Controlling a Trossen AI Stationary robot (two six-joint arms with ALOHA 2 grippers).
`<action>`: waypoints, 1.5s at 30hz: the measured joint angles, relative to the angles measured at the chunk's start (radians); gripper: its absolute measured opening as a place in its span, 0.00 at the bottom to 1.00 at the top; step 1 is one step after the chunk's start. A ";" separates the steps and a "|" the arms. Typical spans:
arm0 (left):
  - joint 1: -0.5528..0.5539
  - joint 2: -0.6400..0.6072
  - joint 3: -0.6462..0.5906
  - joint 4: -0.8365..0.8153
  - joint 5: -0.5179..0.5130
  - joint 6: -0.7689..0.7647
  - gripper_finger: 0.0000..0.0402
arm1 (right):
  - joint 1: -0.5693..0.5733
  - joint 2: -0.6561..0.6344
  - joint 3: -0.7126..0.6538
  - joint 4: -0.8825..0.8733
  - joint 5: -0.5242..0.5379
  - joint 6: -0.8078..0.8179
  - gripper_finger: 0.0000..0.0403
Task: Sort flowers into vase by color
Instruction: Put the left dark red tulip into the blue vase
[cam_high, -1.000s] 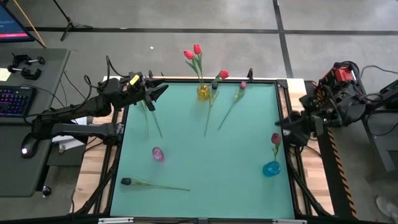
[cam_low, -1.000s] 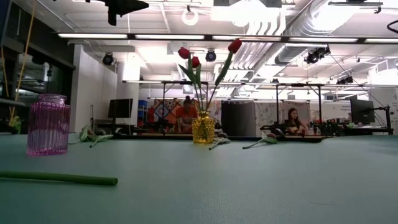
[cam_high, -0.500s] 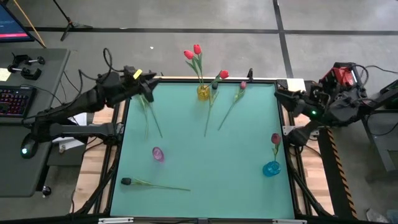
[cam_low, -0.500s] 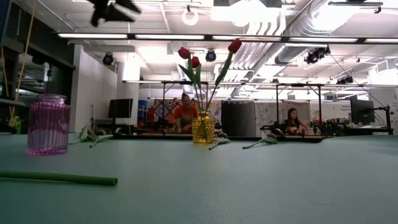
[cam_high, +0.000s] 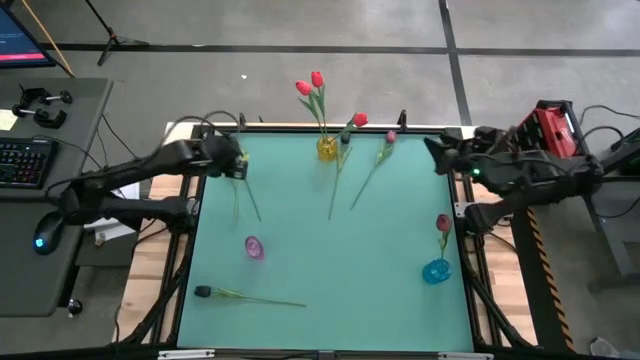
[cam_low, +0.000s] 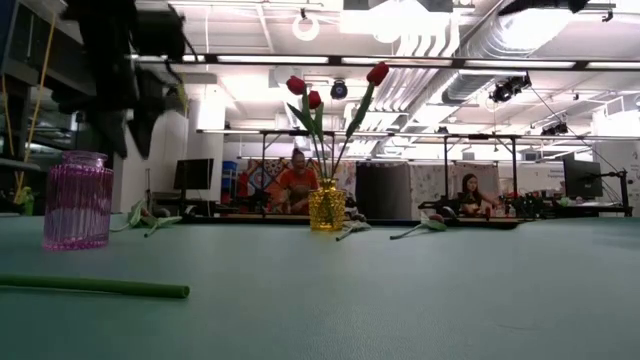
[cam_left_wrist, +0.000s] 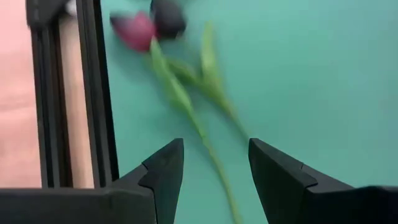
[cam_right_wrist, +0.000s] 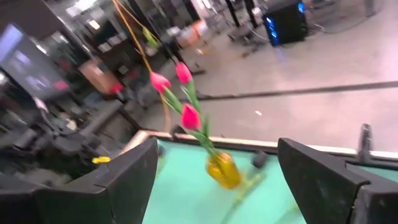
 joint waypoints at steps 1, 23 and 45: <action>0.002 0.023 -0.018 0.015 0.000 -0.009 0.42 | -0.029 0.012 0.000 -0.012 -0.028 0.000 0.79; 0.217 0.432 -0.098 0.341 0.024 -0.135 0.42 | -0.238 0.128 0.000 -0.040 -0.294 -0.047 0.79; 0.250 0.304 -0.079 0.291 0.011 -0.056 0.01 | -0.236 0.128 0.000 -0.077 -0.313 -0.041 0.79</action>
